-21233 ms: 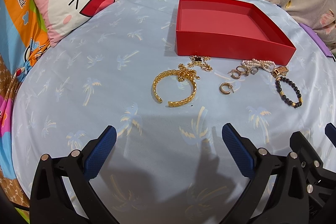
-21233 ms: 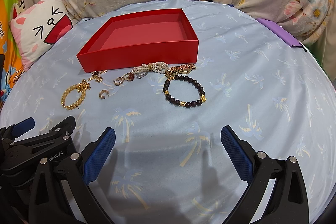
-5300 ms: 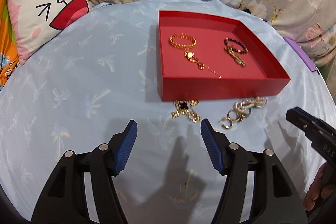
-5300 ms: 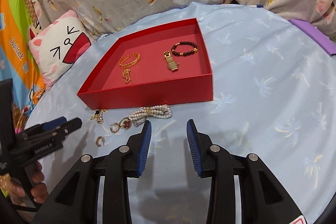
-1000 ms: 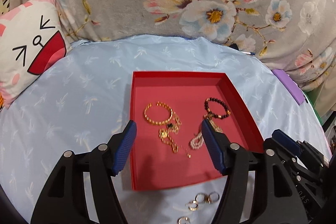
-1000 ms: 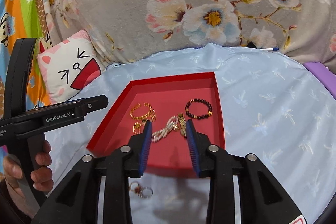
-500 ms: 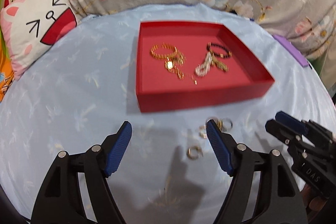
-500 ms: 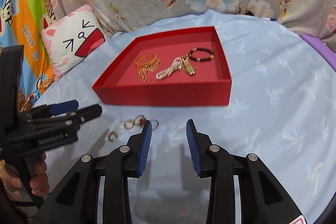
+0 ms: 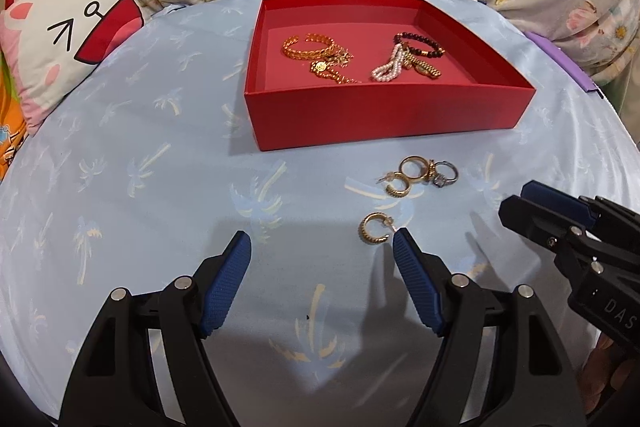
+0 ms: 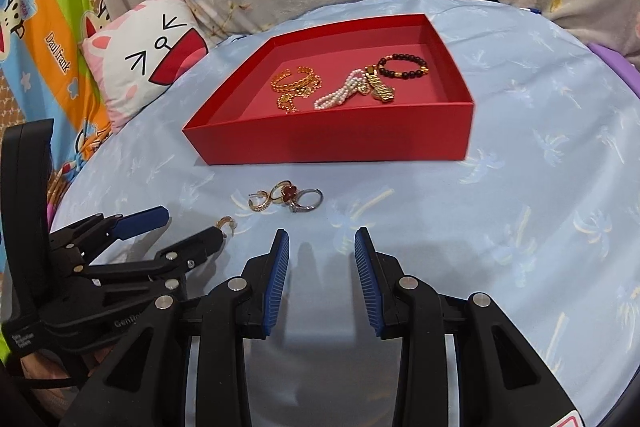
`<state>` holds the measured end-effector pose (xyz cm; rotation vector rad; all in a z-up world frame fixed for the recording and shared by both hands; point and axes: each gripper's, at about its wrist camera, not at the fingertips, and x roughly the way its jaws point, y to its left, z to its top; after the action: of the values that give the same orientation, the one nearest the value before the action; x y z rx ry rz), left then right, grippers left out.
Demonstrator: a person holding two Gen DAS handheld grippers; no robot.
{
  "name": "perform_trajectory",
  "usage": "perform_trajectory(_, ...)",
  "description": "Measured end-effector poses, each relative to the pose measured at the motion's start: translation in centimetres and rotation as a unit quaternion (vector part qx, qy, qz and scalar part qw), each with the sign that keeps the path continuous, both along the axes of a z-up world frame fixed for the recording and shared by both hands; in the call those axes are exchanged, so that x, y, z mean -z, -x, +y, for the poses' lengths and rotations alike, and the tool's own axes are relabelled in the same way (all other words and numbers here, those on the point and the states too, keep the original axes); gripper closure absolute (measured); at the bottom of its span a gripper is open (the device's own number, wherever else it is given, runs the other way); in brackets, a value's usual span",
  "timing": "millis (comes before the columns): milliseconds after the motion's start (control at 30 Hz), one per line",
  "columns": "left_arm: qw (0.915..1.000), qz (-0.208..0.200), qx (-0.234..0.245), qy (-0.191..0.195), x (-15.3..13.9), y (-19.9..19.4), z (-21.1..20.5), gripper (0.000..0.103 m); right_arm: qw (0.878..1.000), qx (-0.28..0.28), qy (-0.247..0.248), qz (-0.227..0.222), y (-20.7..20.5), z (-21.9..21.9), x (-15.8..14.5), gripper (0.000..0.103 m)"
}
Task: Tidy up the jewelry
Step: 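Withdraw both open grippers toward the remaining rings and earrings, then grasp the silver stone ring with the right gripper while the left gripper grasps a gold hoop earring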
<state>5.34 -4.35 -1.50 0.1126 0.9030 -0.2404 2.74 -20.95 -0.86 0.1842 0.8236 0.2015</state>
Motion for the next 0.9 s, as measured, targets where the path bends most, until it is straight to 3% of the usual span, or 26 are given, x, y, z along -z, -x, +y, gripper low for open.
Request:
perform_trajectory(467,0.9997,0.002,-0.017,0.015,-0.3,-1.0,1.9,0.032,0.998,-0.031,0.052,0.018,-4.5,3.2,1.1,0.071)
perform_trajectory(633,0.9997,0.005,-0.016,0.018,-0.3,-1.3,2.0,0.032,0.996,-0.025,0.089,0.017,-4.6,3.6,1.3,0.081)
perform_trajectory(900,0.9998,-0.001,0.0,0.021,-0.8,-1.1,0.9,0.032,0.995,0.001,0.094,0.02,-3.3,1.5,1.3,0.081)
